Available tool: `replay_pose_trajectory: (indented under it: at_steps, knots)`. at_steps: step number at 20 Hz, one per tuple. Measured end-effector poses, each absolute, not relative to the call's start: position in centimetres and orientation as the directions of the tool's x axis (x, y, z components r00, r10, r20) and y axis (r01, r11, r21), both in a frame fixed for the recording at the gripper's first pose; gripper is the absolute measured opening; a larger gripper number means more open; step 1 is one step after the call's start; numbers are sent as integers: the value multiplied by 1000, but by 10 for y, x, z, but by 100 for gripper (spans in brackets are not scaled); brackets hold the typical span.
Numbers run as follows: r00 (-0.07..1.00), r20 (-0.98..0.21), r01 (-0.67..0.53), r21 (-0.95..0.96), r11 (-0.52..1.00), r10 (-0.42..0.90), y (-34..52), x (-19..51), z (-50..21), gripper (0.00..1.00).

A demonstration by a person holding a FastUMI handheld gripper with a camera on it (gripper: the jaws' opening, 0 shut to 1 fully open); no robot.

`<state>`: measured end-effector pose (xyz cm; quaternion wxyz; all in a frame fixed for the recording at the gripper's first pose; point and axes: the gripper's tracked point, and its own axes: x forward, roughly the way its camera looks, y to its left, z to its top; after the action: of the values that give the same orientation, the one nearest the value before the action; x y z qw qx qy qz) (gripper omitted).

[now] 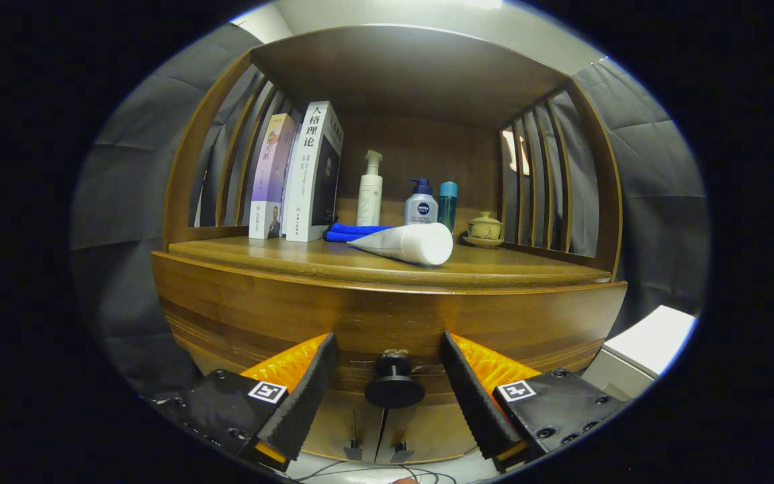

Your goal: Pull open the drawer, take out the items inside it, and place them on the countertop above the cabinet.

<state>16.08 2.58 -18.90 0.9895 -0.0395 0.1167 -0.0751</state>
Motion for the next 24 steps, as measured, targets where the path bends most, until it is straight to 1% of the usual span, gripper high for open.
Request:
replay_pose_trajectory:
  at_steps: [7, 10, 17, 24]
  knots:
    - [963, -220, 126, -142, 982, -155, 27, 169, -187, 98]
    - [968, -218, 91, -145, 985, -122, 27, 162, -179, 98]
    - [984, -145, 93, -77, 993, -104, 11, 97, -112, 98]
    - [998, -51, 31, -78, 997, -35, 1, 37, -38, 98]
